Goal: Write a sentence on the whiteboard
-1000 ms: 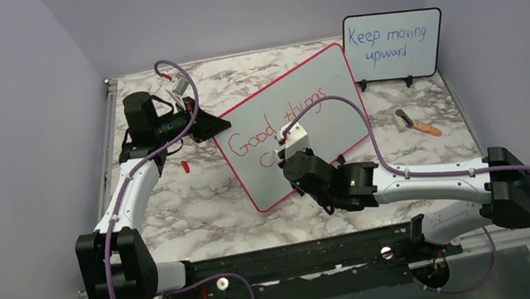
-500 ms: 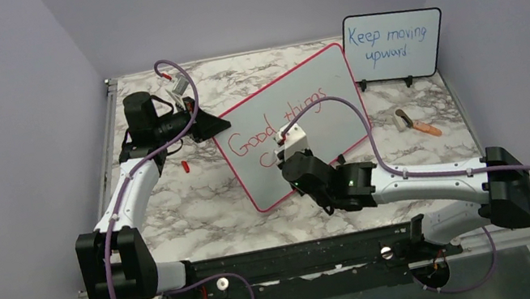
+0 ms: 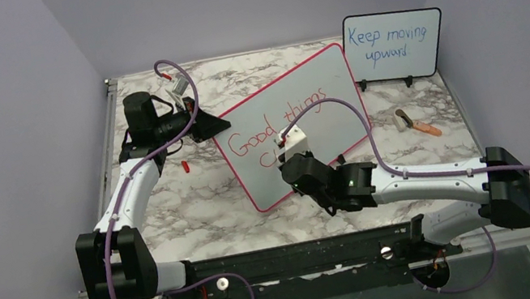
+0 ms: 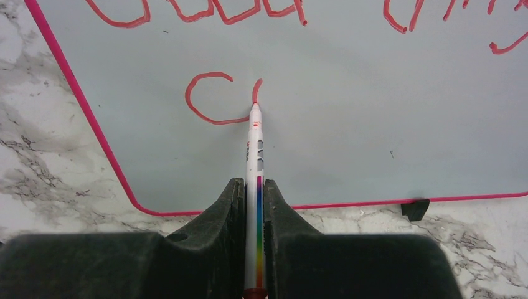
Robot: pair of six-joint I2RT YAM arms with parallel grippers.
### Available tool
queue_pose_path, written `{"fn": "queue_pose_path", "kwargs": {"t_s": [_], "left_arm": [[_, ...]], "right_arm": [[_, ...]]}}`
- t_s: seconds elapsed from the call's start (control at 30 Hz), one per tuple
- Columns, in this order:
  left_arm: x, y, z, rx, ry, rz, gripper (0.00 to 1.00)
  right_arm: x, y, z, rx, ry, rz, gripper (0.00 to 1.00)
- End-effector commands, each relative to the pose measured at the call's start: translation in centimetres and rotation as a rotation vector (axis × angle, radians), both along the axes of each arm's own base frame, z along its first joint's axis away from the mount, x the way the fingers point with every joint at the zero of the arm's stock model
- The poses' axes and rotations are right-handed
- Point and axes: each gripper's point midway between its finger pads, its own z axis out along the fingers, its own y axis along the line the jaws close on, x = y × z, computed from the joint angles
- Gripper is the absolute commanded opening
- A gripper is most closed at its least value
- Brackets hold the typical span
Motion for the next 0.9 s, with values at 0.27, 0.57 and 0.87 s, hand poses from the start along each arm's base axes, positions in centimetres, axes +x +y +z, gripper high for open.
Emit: {"fn": "queue_pose_path", "kwargs": {"t_s": [0.27, 0.57, 0.87], "left_arm": [[1.0, 0.6, -3.3, 0.076, 0.045, 0.073, 0.0], [1.0, 0.6, -3.3, 0.075, 0.047, 0.071, 0.0], [1.0, 0.6, -3.3, 0.074, 0.047, 0.069, 0.0]], "right_arm": [[-0.3, -2.3, -2.2, -0.092, 0.036, -0.037, 0.01], [0.8, -3.0, -1.2, -0.082, -0.007, -0.095, 0.01], [2.0, -2.9, 0.2, -0.043, -0.045, -0.116, 0.01]]}}
